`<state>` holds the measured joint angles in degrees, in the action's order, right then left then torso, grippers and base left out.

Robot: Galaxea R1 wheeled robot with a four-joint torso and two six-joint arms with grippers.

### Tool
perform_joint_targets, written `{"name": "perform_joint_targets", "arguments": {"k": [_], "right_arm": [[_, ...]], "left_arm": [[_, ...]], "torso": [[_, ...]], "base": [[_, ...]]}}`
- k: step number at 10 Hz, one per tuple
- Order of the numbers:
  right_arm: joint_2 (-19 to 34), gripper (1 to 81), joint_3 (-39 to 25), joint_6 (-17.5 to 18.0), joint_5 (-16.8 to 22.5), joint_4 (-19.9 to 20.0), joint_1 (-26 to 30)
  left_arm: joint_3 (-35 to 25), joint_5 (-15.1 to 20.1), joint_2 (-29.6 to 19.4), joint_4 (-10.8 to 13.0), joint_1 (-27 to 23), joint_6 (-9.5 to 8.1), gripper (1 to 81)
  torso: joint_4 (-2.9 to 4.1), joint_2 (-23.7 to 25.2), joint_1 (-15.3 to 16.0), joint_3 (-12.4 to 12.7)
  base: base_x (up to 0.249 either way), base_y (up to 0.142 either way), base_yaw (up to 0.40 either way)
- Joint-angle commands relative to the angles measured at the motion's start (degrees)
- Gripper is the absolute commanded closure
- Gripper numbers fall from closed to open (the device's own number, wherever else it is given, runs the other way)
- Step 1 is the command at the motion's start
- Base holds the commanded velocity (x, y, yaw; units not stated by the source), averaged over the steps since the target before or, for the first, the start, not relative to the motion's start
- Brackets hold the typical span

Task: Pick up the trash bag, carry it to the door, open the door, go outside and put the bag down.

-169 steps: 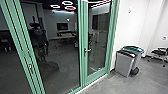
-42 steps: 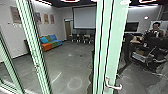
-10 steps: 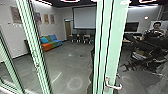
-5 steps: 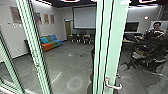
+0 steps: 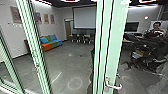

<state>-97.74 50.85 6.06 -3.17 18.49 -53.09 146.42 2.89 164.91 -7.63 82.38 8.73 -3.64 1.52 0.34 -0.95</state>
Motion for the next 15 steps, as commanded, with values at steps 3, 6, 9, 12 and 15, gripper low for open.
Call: {"name": "perform_joint_targets", "arguments": {"k": [3,6,9,12,15], "right_arm": [[1.6,1.0,3.7,0.4,7.8,15.7,13.8],[-1.6,1.0,7.5,4.2,9.2,18.2,17.4],[-5.7,1.0,10.4,8.9,11.9,18.2,22.6],[-11.6,1.0,15.7,14.1,13.8,18.2,24.8],[-15.5,1.0,20.7,18.5,15.4,18.2,26.8]], "left_arm": [[0.0,3.3,-0.8,-0.2,-3.6,-0.12,81.1],[0.0,3.2,-1.0,-0.2,-3.6,-0.12,81.1],[0.4,3.2,-1.0,-0.3,-3.6,-0.20,81.1],[1.3,2.9,-0.5,-0.5,-3.7,-0.20,81.1],[2.6,2.8,0.1,-0.6,-3.7,-0.20,81.1]], "torso": [[0.00,0.0,0.0,0.0],[0.00,0.0,0.0,0.0],[0.00,0.0,0.0,0.0],[0.00,0.0,0.0,0.0],[0.00,0.0,0.1,0.0]], "base": [[0.000,0.000,0.000],[0.000,0.000,0.000],[0.000,0.000,0.000],[0.000,0.000,0.000],[0.000,0.000,0.000]]}}
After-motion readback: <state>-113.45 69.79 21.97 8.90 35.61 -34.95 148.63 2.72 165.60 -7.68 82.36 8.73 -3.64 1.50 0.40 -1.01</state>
